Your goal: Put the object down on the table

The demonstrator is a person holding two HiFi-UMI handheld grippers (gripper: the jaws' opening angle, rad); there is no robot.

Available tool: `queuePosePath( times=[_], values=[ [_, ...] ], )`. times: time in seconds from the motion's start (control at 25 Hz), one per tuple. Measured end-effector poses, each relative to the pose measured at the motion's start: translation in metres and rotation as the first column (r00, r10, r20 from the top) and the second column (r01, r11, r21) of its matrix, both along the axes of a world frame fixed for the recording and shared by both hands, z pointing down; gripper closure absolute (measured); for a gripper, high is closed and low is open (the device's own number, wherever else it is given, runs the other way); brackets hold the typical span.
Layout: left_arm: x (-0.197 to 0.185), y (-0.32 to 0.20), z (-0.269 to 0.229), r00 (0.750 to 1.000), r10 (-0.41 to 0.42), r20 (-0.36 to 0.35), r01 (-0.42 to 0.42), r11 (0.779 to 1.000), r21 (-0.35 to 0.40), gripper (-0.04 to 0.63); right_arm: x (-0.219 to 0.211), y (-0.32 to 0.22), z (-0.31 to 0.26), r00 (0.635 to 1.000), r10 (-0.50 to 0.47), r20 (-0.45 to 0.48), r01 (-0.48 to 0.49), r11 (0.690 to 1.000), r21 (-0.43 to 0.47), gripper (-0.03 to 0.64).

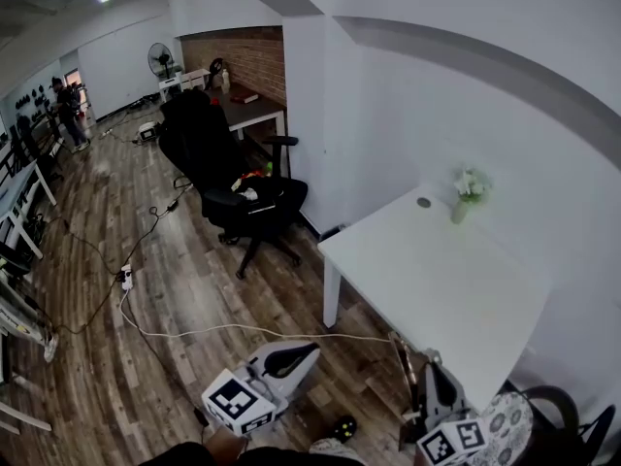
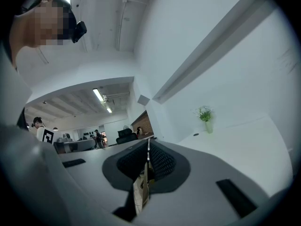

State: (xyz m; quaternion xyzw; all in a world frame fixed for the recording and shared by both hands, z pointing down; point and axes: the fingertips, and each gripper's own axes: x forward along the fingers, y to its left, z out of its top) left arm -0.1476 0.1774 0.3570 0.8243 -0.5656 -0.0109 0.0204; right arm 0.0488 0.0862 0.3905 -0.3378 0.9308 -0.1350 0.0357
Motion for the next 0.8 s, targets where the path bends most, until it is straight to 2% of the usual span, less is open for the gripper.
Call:
queuePosePath(
  times=[0.4,0.64,0.8],
  values=[
    [0.015,-0.069,-0.002,1.000,0.012,-0.012,-0.012,1.000,0.000,0.595,0.020,-0.061,-0.005,1.000,0.026,-0.009,-0.026,1.000,-0.009,0.604],
    [0.041,-0.113,0.004,0.998,0.067,-0.021,-0.067,0.998,-0.001,0.595,0.047,-0.091,-0.004,0.997,0.072,-0.028,-0.072,0.997,-0.005,0.604],
    [0.061,-0.135,0.000,0.994,0.104,-0.030,-0.104,0.994,0.011,0.595,0.066,-0.108,-0.007,0.995,0.100,-0.010,-0.100,0.995,-0.008,0.604]
  ],
)
